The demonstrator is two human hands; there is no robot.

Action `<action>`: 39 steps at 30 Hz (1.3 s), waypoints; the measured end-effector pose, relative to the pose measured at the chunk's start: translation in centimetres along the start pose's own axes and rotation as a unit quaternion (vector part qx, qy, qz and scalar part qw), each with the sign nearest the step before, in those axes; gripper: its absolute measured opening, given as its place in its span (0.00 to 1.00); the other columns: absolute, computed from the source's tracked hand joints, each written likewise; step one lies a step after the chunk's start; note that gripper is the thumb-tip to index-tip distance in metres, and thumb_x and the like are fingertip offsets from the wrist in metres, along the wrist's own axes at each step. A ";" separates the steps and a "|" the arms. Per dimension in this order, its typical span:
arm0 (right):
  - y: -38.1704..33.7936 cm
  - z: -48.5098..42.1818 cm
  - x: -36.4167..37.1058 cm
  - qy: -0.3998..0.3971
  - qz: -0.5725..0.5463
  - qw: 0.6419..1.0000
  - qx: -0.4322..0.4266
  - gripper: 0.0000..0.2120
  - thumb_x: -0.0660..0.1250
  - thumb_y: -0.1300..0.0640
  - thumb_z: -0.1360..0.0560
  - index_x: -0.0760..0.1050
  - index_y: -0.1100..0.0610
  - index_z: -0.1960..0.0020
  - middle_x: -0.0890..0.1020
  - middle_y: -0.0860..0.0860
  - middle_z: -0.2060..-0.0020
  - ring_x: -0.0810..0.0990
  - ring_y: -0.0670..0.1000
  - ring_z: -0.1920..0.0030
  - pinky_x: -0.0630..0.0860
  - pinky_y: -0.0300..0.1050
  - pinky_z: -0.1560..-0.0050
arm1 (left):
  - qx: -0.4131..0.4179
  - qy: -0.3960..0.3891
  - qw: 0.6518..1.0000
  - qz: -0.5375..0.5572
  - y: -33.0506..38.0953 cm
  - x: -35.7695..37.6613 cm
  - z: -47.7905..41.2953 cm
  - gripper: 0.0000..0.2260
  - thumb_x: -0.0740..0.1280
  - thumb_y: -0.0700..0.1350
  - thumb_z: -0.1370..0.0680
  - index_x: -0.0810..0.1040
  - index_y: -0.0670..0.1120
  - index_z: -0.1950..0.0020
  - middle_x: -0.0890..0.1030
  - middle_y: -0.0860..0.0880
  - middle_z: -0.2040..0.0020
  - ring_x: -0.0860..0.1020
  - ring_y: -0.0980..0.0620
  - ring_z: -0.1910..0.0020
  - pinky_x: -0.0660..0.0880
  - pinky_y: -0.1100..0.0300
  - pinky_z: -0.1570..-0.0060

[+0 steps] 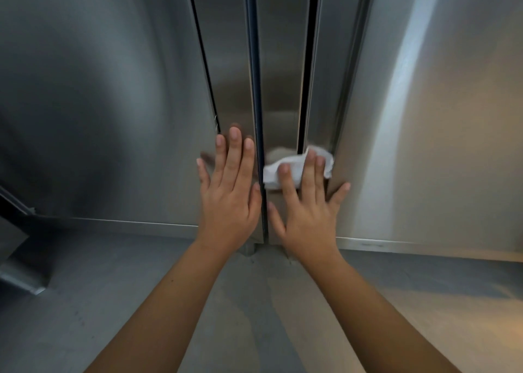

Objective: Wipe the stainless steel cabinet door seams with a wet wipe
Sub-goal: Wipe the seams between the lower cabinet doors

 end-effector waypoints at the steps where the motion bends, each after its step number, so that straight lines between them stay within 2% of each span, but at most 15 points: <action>1: -0.1 -1.1 -0.7 0.020 -0.003 1.000 0.005 0.30 0.56 0.44 0.26 0.55 0.52 0.27 0.54 0.60 0.29 0.54 0.58 0.28 0.45 0.72 0.39 | 0.001 0.003 1.000 0.002 0.0 0.0 0.0 0.28 0.55 0.44 0.24 0.47 0.43 0.27 0.32 0.60 0.27 0.38 0.55 0.27 0.44 0.42 0.30; 5: -0.1 -2.0 -1.5 0.048 0.004 0.999 0.007 0.30 0.57 0.43 0.24 0.52 0.52 0.26 0.53 0.59 0.29 0.51 0.56 0.26 0.42 0.67 0.34 | 0.009 0.005 1.000 0.004 0.0 0.2 0.0 0.30 0.55 0.45 0.23 0.42 0.47 0.25 0.32 0.60 0.27 0.37 0.55 0.27 0.42 0.43 0.30; 9: 0.4 0.4 0.2 0.029 0.032 0.999 -0.010 0.35 0.56 0.44 0.24 0.44 0.50 0.23 0.54 0.60 0.29 0.42 0.54 0.25 0.40 0.64 0.31 | 0.008 0.017 1.000 0.003 0.0 0.2 0.0 0.30 0.56 0.43 0.24 0.46 0.46 0.24 0.32 0.59 0.27 0.37 0.55 0.26 0.41 0.46 0.29; 11: 0.7 2.4 1.4 0.000 0.047 0.999 -0.028 0.34 0.57 0.45 0.25 0.49 0.52 0.24 0.56 0.61 0.29 0.45 0.56 0.25 0.46 0.66 0.32 | 0.003 0.020 1.000 0.005 0.0 0.2 0.0 0.30 0.56 0.43 0.24 0.46 0.45 0.25 0.32 0.59 0.27 0.37 0.54 0.26 0.40 0.46 0.29; 14: 1.0 6.0 3.3 -0.074 0.052 0.995 -0.033 0.31 0.57 0.45 0.27 0.56 0.53 0.27 0.55 0.61 0.29 0.53 0.58 0.27 0.56 0.71 0.38 | -0.001 0.013 1.000 -0.005 0.2 0.3 0.1 0.35 0.56 0.43 0.24 0.37 0.51 0.25 0.31 0.59 0.27 0.36 0.54 0.27 0.39 0.46 0.29; 16: 1.2 7.9 4.2 -0.115 0.053 0.992 -0.021 0.32 0.56 0.44 0.27 0.54 0.54 0.26 0.56 0.60 0.28 0.52 0.58 0.27 0.59 0.72 0.41 | -0.005 0.011 1.000 -0.003 0.3 0.3 0.1 0.35 0.55 0.43 0.24 0.36 0.51 0.25 0.30 0.59 0.28 0.35 0.54 0.27 0.38 0.47 0.29; 19: 1.2 9.5 4.8 -0.163 0.060 0.985 -0.010 0.37 0.54 0.44 0.27 0.45 0.54 0.23 0.56 0.60 0.28 0.46 0.59 0.25 0.55 0.70 0.39 | -0.006 0.002 1.000 -0.008 0.4 0.2 0.1 0.35 0.54 0.44 0.24 0.33 0.53 0.26 0.30 0.60 0.28 0.35 0.54 0.27 0.37 0.47 0.29; 20: 1.2 9.7 4.7 -0.172 0.059 0.983 -0.008 0.38 0.55 0.44 0.27 0.45 0.55 0.23 0.57 0.60 0.28 0.45 0.59 0.25 0.54 0.70 0.39 | -0.008 -0.001 1.000 -0.007 0.5 0.1 0.1 0.34 0.54 0.44 0.24 0.35 0.51 0.25 0.30 0.60 0.28 0.35 0.55 0.27 0.37 0.47 0.29; 22: 1.2 10.0 4.4 -0.184 0.052 0.982 -0.004 0.38 0.63 0.46 0.29 0.52 0.57 0.25 0.58 0.61 0.28 0.47 0.58 0.25 0.56 0.69 0.40 | -0.018 -0.004 1.000 -0.008 0.6 -0.3 0.1 0.31 0.56 0.43 0.25 0.44 0.45 0.25 0.37 0.55 0.25 0.38 0.53 0.26 0.40 0.44 0.30; 24: 1.1 10.2 4.2 -0.206 0.047 0.977 -0.001 0.41 0.72 0.48 0.34 0.58 0.57 0.27 0.61 0.61 0.29 0.55 0.59 0.26 0.59 0.69 0.40 | -0.020 -0.002 1.000 -0.018 1.0 -1.0 0.2 0.29 0.57 0.42 0.26 0.53 0.39 0.26 0.47 0.46 0.26 0.45 0.49 0.26 0.46 0.39 0.32; 26: 1.0 10.3 3.9 -0.234 0.050 0.971 0.001 0.42 0.76 0.49 0.38 0.64 0.59 0.29 0.65 0.61 0.30 0.64 0.60 0.30 0.66 0.70 0.42 | -0.022 -0.001 0.999 -0.026 1.5 -1.6 0.3 0.28 0.57 0.41 0.27 0.58 0.38 0.27 0.52 0.43 0.27 0.50 0.46 0.27 0.48 0.39 0.33; 31: 0.8 9.9 2.2 -0.249 0.064 0.966 -0.017 0.37 0.77 0.50 0.40 0.74 0.62 0.35 0.73 0.61 0.35 0.74 0.59 0.37 0.72 0.64 0.45 | -0.016 0.007 0.999 -0.027 3.4 -3.3 -0.1 0.24 0.57 0.38 0.28 0.69 0.37 0.32 0.62 0.38 0.28 0.57 0.42 0.27 0.52 0.42 0.32; 36: 0.6 7.4 -1.0 -0.189 0.039 0.980 -0.049 0.27 0.77 0.51 0.39 0.80 0.63 0.44 0.81 0.58 0.44 0.81 0.56 0.45 0.79 0.58 0.51 | 0.023 0.020 1.000 0.004 6.2 -4.7 -1.2 0.20 0.56 0.37 0.29 0.75 0.37 0.39 0.68 0.38 0.31 0.63 0.42 0.30 0.57 0.44 0.33; 39: 0.9 5.7 -3.4 -0.152 0.003 0.987 -0.058 0.21 0.76 0.54 0.37 0.81 0.63 0.46 0.82 0.58 0.48 0.82 0.56 0.48 0.79 0.55 0.52 | 0.035 0.019 0.999 0.023 7.8 -5.2 -1.9 0.19 0.55 0.38 0.29 0.77 0.36 0.42 0.72 0.38 0.35 0.68 0.41 0.33 0.63 0.44 0.36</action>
Point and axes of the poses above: each hand's wrist, its own z-axis away from the middle knuckle, its own x-axis out of the palm, y = z × x, the point moved 8 cm from there along -z, towards the middle knuckle
